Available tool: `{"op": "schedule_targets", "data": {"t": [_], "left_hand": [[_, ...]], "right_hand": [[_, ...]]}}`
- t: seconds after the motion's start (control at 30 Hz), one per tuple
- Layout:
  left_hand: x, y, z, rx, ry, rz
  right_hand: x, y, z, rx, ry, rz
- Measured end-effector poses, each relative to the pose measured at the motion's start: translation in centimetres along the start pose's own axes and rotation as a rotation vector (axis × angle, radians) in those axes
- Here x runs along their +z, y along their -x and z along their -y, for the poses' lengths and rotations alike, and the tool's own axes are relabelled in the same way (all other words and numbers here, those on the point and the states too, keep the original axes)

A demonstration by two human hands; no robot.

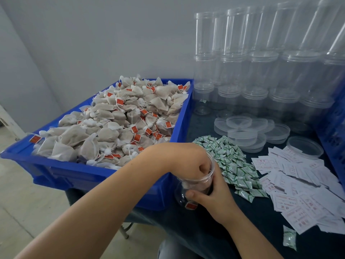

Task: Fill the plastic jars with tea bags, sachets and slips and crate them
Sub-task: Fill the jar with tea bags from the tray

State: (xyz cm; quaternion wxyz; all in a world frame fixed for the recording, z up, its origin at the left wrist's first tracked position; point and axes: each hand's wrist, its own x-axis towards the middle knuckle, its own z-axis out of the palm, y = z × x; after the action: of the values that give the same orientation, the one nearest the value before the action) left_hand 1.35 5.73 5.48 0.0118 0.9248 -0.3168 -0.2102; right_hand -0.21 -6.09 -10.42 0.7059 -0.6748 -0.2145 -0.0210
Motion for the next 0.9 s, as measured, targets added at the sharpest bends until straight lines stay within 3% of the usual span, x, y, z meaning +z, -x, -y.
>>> {"op": "schedule_targets", "data": {"t": [0.53,0.8,0.9], "left_hand": [[-1.3,0.0,-0.7,-0.028,0.016,0.242],[-1.6,1.9,0.8,0.03,0.23,-0.007],[-1.6,2.5,2.0,0.054,0.374,-0.168]], "right_hand": [[0.0,0.2,0.8,0.105,-0.115,0.043],[0.1,0.1,0.8,0.055,-0.049,0.018],[0.0,0.1,0.7,0.073,-0.038,0.019]]}}
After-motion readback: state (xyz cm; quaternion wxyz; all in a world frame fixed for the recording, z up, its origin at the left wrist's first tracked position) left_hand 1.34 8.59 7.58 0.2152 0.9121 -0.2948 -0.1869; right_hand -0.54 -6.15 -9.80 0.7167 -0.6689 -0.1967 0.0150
